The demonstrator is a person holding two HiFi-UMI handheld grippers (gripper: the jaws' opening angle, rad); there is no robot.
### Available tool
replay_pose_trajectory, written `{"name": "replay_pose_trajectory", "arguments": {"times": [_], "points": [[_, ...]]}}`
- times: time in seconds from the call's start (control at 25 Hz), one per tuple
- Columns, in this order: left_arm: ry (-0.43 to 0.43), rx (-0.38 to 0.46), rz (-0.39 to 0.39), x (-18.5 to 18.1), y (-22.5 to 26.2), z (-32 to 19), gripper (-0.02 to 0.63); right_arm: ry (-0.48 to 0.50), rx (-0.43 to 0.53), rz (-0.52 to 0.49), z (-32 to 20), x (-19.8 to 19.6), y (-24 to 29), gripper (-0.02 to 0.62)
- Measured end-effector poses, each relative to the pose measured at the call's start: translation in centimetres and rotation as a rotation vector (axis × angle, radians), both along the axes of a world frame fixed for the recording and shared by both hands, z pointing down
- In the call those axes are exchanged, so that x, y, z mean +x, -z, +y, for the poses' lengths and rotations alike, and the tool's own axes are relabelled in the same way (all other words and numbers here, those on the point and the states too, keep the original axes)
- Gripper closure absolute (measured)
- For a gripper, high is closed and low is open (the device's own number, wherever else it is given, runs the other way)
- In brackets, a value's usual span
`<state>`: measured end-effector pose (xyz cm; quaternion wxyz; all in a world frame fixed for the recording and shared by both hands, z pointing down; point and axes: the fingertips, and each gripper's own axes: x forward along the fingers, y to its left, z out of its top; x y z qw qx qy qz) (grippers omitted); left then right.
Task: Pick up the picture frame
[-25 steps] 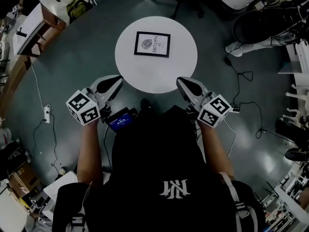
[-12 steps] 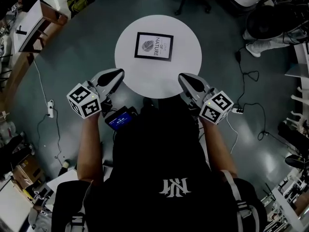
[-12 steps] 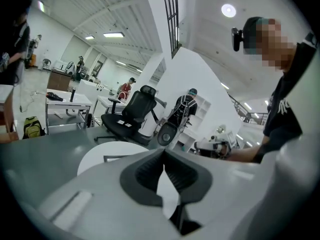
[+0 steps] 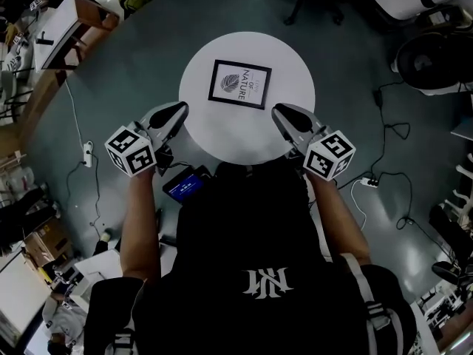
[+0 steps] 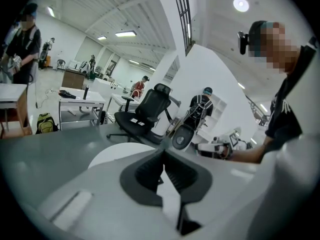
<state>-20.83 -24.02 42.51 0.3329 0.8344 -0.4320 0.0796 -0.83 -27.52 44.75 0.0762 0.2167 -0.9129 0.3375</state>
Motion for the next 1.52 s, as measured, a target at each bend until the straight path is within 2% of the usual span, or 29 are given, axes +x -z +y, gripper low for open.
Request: {"name": "replay_pose_trajectory", "arguments": {"times": [0.36,0.56,0.68,0.88,1.0,1.28,1.52], "points": [[0.025,-0.126,-0.011,-1.4,-5.4,-3.2,0.591,-0.002,-0.155,0.068,-3.1,-0.5,-7.0,0.463],[-0.054,-0.222,-0.014,-0.8,-11.2,-4.5,0.571,-0.078,-0.251,0.151,-3.5,0.9,-12.2,0.456],[-0.086,-0.278,0.016,-0.9,-14.7,-5.2,0.554,-0.131,-0.294,0.180,-3.6,0.8,-14.7,0.450],[-0.110,-0.345,0.059,-1.6,-19.5,-6.4,0.524,-0.232,-0.314,0.200,-5.0,0.0,-17.2,0.442],[-0.122,-0.383,0.084,-1.6,-21.3,-6.9,0.513,-0.251,-0.319,0.228,-5.5,-0.3,-18.3,0.440],[-0.138,-0.435,0.078,-1.9,-24.3,-7.3,0.488,-0.271,-0.372,0.342,-5.2,-0.6,-21.8,0.442],[-0.160,-0.463,0.059,-0.9,-25.9,-7.6,0.485,-0.297,-0.399,0.380,-4.9,-0.7,-23.7,0.451]]}}
